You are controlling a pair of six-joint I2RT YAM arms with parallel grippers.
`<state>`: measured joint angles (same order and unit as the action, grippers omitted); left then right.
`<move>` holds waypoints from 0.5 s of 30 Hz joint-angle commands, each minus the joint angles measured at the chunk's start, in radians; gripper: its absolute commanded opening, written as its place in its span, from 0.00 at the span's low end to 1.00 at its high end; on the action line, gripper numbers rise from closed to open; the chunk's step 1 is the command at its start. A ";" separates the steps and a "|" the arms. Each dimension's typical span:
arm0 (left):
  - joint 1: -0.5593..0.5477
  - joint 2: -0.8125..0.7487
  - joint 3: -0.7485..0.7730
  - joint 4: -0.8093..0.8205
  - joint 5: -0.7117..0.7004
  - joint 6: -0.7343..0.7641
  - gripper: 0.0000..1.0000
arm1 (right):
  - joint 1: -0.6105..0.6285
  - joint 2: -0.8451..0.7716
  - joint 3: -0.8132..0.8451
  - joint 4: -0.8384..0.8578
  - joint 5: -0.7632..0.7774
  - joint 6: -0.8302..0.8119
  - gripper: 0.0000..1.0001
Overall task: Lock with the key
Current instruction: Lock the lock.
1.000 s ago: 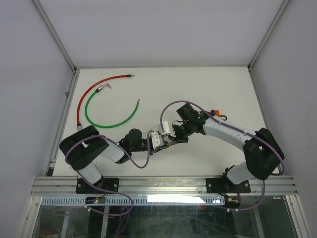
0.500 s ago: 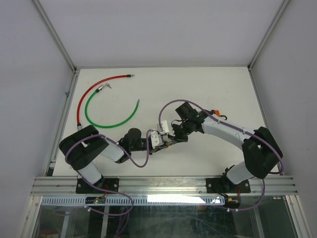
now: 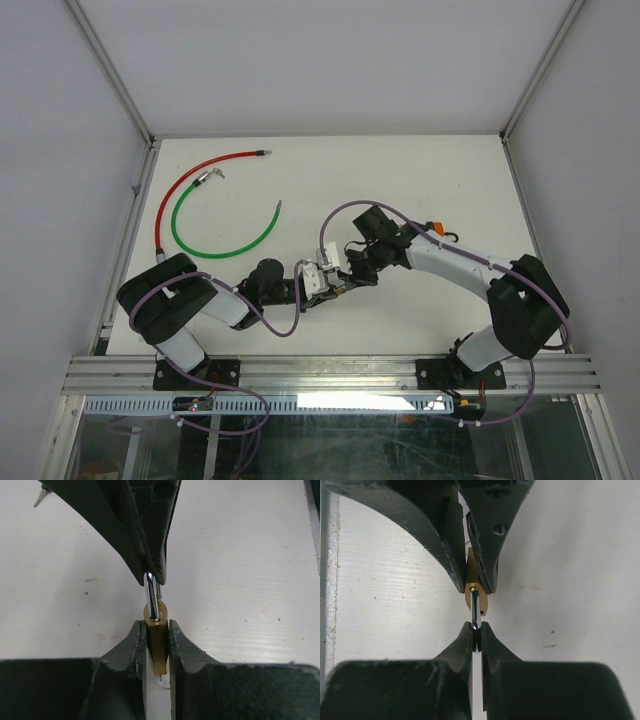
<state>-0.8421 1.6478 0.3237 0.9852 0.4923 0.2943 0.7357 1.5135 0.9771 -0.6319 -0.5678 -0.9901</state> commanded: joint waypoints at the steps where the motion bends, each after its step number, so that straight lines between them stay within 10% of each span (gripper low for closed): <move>1: 0.001 0.003 0.003 -0.055 0.082 -0.084 0.00 | 0.061 0.002 -0.065 0.213 0.060 -0.102 0.00; 15: 0.047 0.001 -0.013 -0.004 0.150 -0.129 0.00 | 0.026 0.006 -0.039 0.115 -0.143 -0.189 0.00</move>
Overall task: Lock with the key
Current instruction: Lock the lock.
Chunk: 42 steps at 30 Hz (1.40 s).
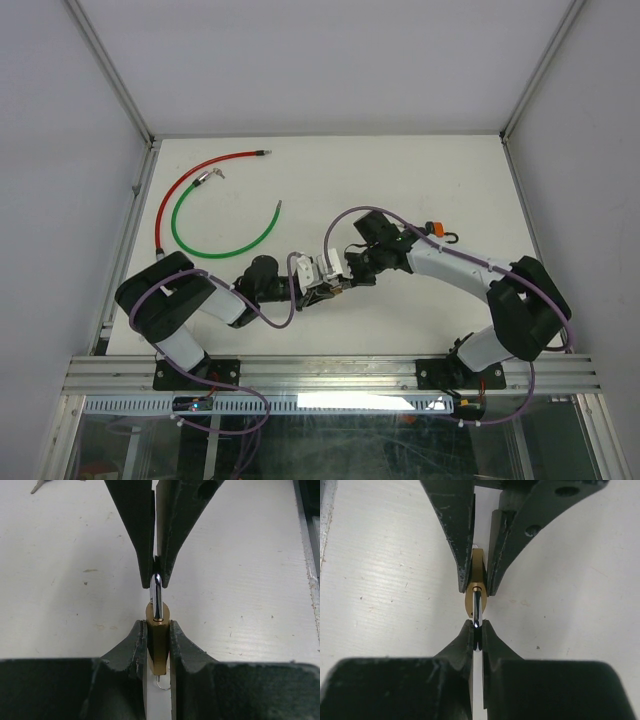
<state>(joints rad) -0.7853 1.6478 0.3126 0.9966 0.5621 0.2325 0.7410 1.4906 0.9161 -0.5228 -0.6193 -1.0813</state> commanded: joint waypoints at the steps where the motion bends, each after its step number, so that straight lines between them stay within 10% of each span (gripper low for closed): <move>1: -0.010 0.001 -0.004 -0.010 0.085 -0.067 0.00 | 0.018 0.030 0.019 0.007 -0.094 -0.113 0.00; 16: -0.005 -0.014 -0.016 -0.014 -0.006 -0.061 0.00 | 0.033 0.127 0.118 -0.204 -0.230 -0.045 0.00; 42: -0.029 -0.014 -0.080 0.091 -0.106 -0.034 0.00 | 0.141 0.170 -0.022 0.051 -0.237 0.158 0.00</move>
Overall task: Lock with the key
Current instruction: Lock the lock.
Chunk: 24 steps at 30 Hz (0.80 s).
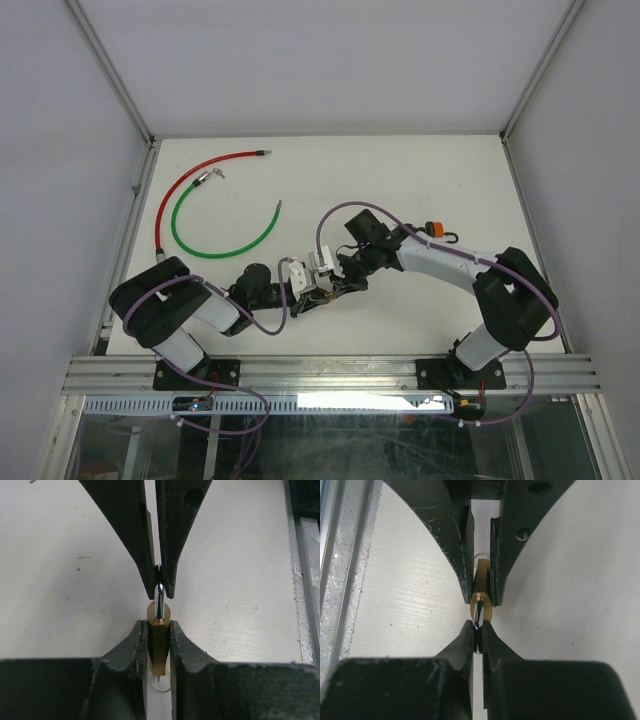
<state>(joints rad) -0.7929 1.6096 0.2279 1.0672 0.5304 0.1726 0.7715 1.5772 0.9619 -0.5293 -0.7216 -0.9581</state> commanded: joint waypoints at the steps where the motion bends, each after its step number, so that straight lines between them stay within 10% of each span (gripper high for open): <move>1: -0.020 0.024 0.004 0.023 -0.076 0.027 0.00 | 0.114 0.091 -0.069 0.057 -0.140 0.034 0.00; 24: -0.019 -0.001 -0.037 0.097 -0.110 -0.010 0.00 | 0.098 0.182 -0.001 -0.001 -0.190 0.050 0.00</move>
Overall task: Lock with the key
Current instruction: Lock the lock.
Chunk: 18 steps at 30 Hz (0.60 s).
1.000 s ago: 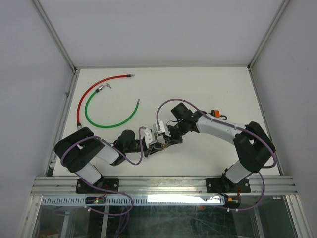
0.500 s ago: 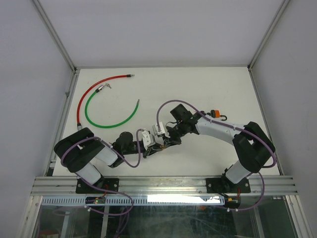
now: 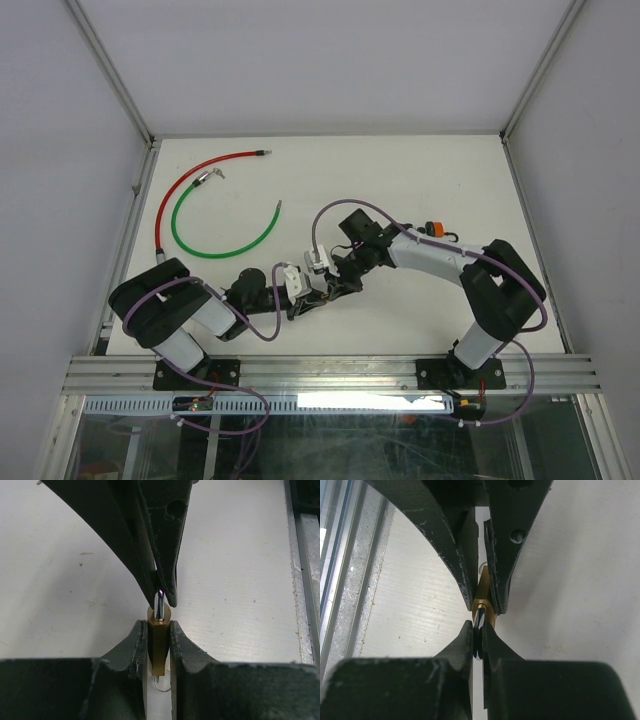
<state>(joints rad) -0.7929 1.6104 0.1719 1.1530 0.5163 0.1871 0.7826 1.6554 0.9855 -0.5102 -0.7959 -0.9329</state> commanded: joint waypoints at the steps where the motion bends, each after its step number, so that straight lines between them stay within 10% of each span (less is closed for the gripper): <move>1: -0.019 -0.010 0.018 0.014 -0.100 -0.042 0.04 | 0.073 0.090 -0.015 -0.035 -0.122 0.021 0.00; 18: -0.019 -0.279 -0.041 0.190 -0.185 -0.394 0.83 | -0.126 -0.124 0.102 -0.325 -0.123 -0.108 0.00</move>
<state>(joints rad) -0.8059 1.4387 0.1539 1.2488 0.3977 -0.1234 0.7105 1.6440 1.0473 -0.7551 -0.8532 -0.9829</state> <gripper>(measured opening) 0.791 0.036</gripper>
